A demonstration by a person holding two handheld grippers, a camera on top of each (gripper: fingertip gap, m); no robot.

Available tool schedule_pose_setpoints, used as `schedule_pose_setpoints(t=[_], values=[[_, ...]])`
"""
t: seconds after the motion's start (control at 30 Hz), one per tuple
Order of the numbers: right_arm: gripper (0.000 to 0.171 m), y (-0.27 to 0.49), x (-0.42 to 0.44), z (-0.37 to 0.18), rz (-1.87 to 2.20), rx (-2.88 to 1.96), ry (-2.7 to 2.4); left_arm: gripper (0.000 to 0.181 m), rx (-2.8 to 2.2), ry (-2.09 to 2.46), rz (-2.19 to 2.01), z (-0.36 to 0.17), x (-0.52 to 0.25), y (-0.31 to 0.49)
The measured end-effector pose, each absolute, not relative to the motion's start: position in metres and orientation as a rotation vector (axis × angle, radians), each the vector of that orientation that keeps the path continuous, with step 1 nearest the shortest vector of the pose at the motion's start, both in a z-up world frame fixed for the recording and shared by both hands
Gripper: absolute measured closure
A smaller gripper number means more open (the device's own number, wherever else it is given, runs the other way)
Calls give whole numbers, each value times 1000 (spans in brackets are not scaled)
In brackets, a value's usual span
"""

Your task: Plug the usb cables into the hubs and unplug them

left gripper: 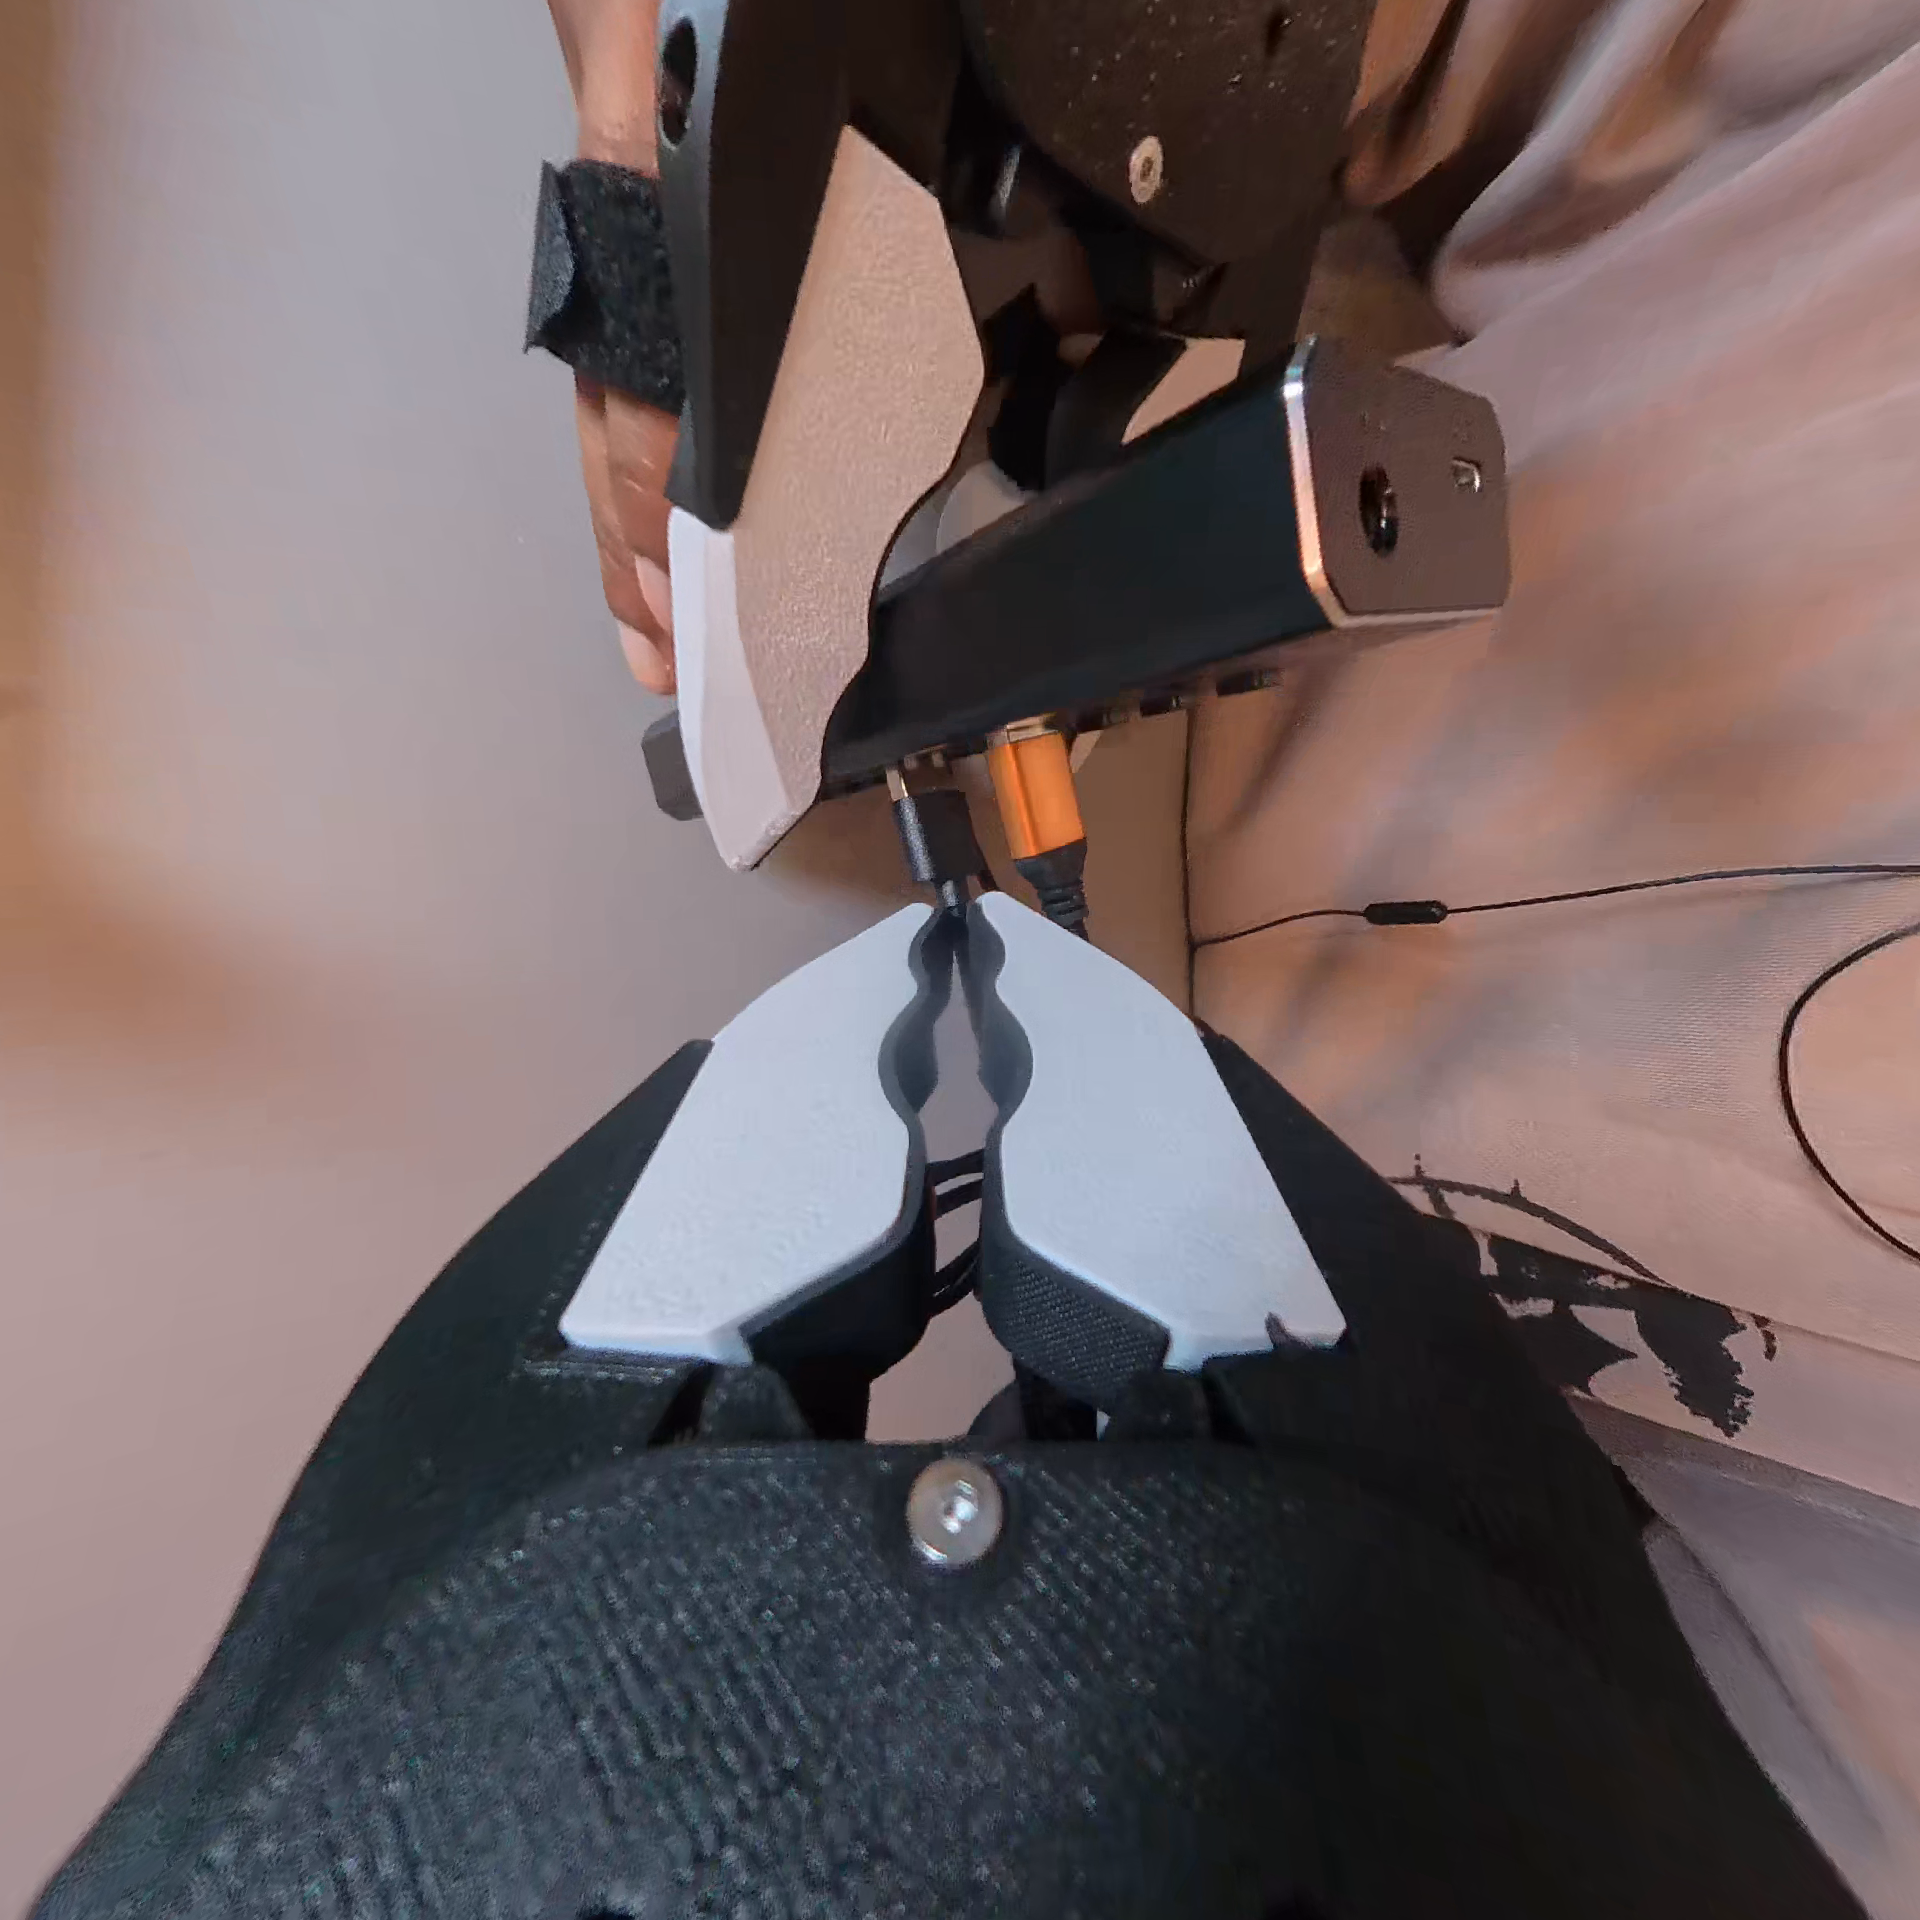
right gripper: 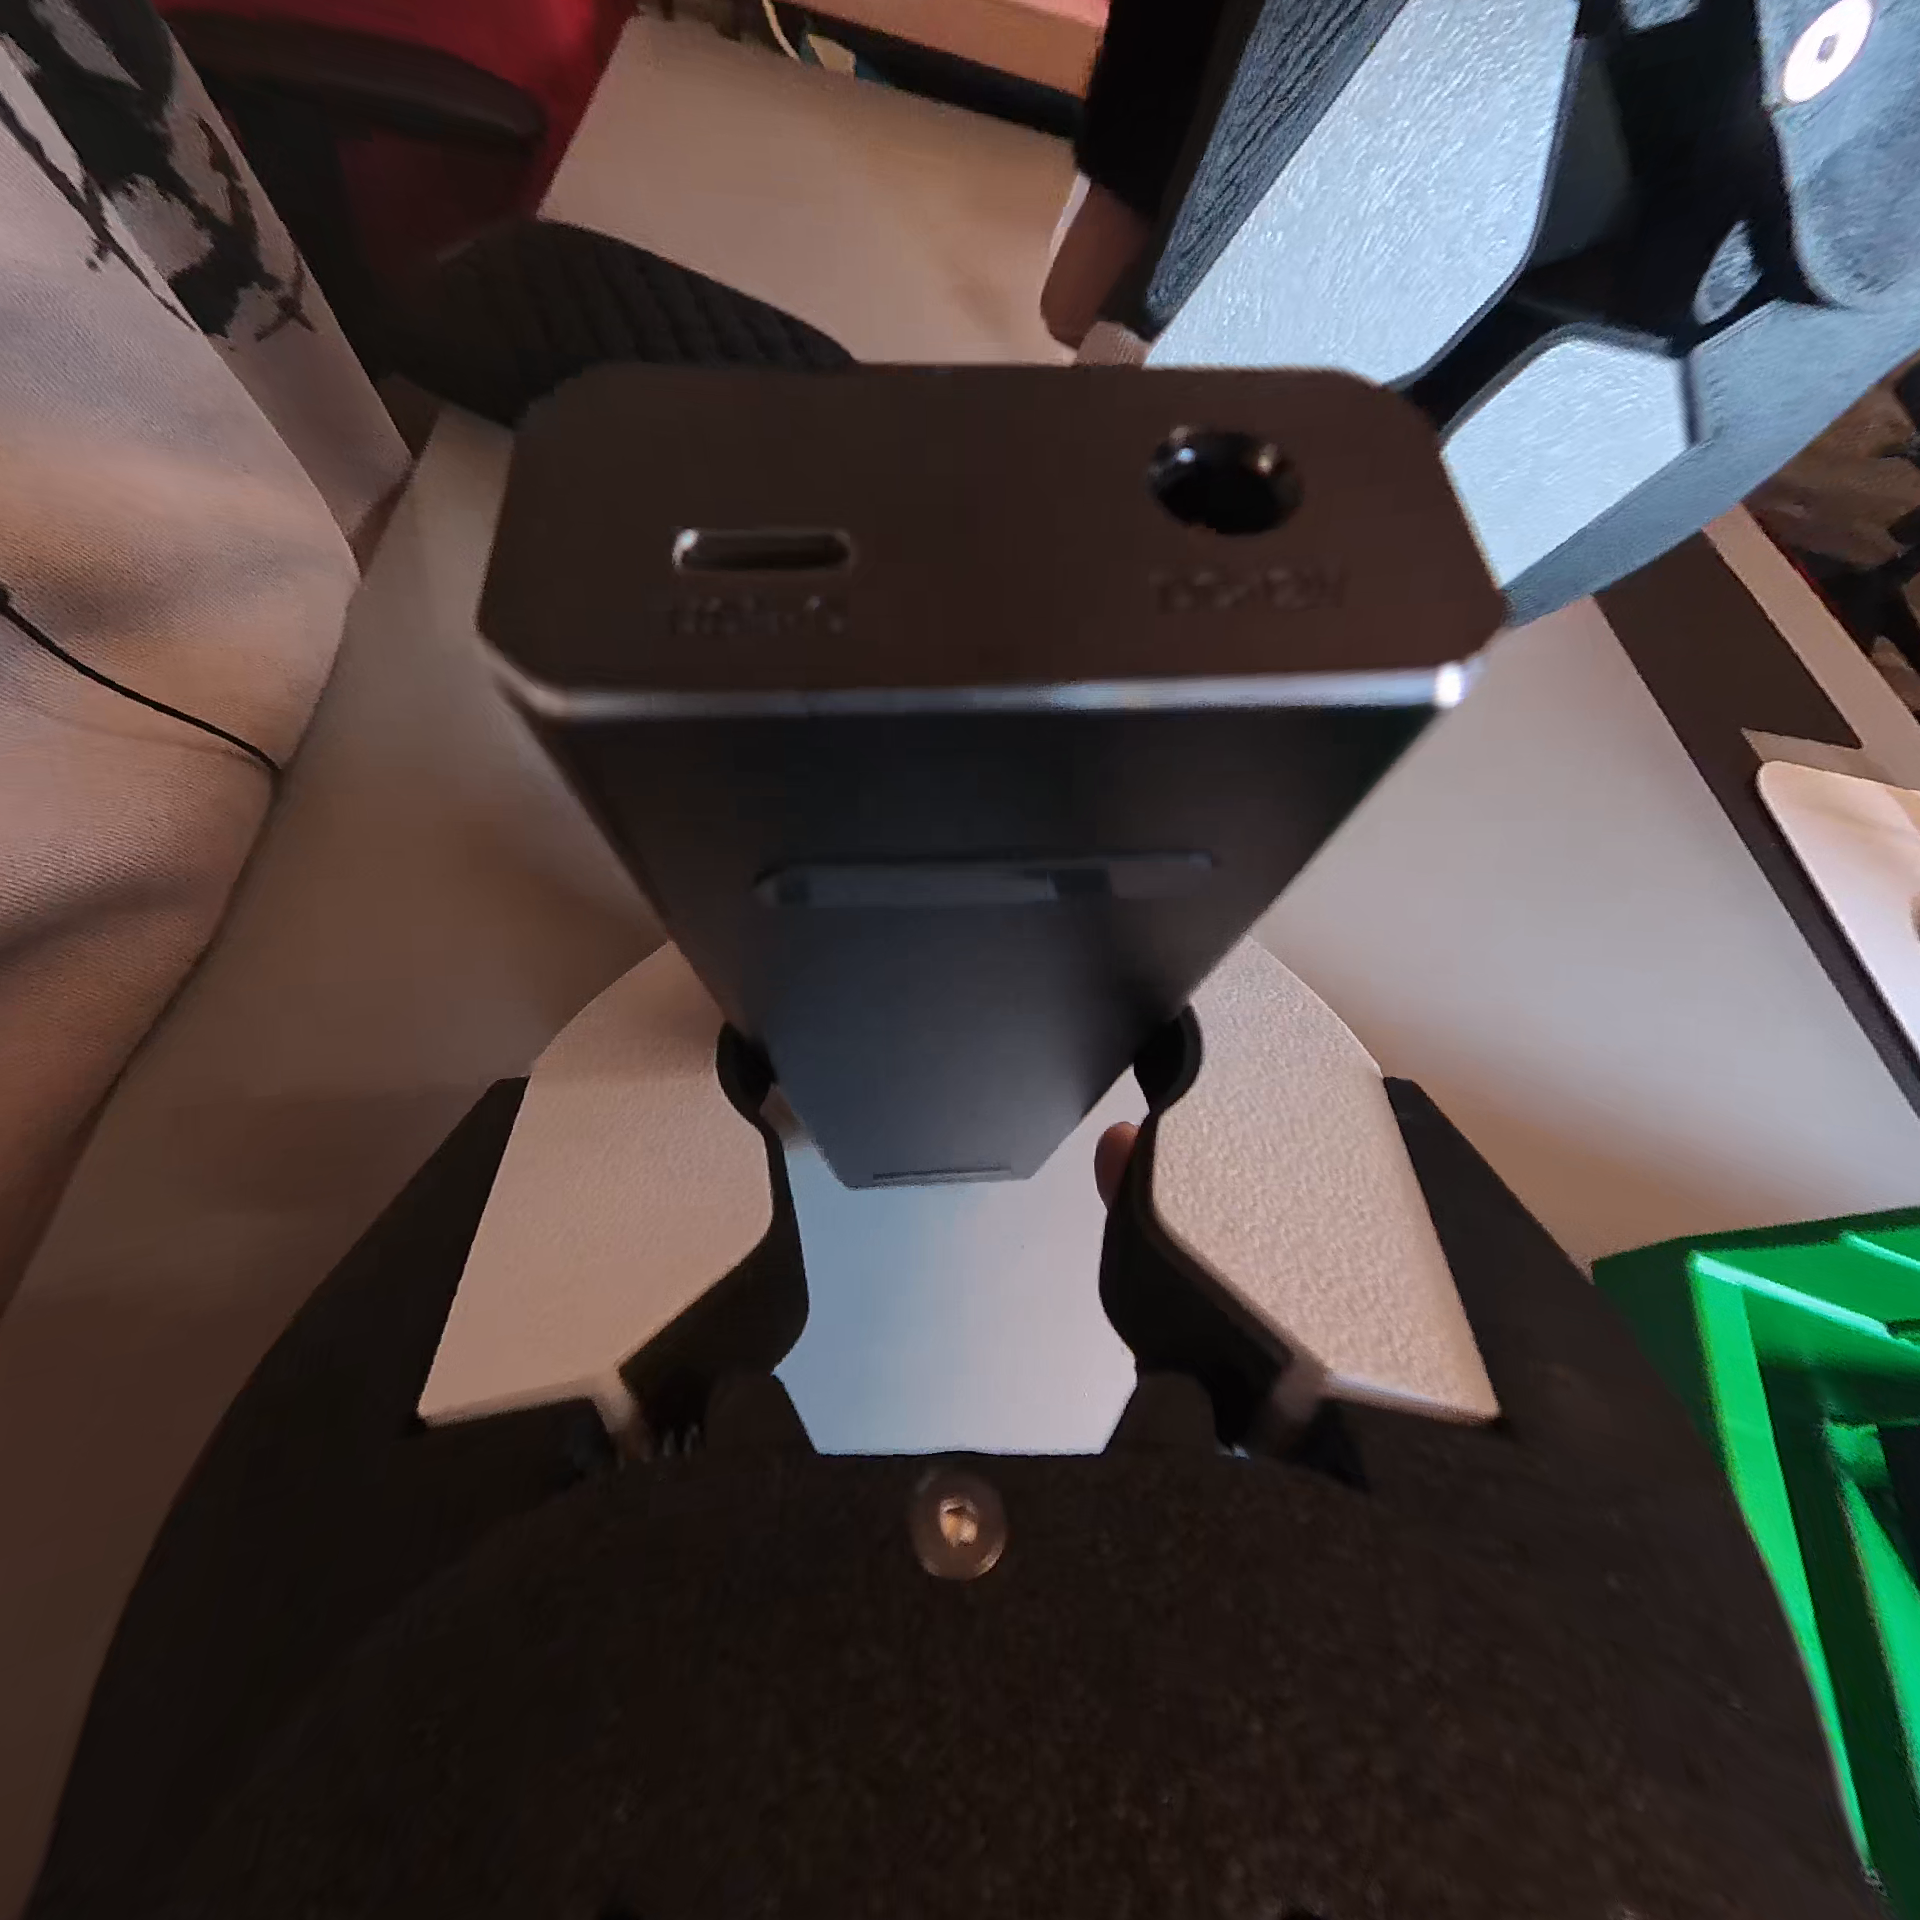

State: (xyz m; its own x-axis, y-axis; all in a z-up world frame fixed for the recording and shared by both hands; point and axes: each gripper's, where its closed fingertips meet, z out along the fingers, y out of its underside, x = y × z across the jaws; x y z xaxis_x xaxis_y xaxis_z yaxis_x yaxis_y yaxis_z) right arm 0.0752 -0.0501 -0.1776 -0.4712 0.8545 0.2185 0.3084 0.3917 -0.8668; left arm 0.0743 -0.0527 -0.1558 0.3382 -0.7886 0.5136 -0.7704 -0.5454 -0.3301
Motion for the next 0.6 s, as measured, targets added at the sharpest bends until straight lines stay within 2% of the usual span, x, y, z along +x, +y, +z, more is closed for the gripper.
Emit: schedule_pose_setpoints(t=[0.37,0.6], values=[[101,-71,71,-164,1301,-965,-1926,181,-2306,1262,-1202,-160,79,-66],[101,-69,67,-158,1316,-986,-1881,178,-2155,1146,-1201,-157,71,-63]])
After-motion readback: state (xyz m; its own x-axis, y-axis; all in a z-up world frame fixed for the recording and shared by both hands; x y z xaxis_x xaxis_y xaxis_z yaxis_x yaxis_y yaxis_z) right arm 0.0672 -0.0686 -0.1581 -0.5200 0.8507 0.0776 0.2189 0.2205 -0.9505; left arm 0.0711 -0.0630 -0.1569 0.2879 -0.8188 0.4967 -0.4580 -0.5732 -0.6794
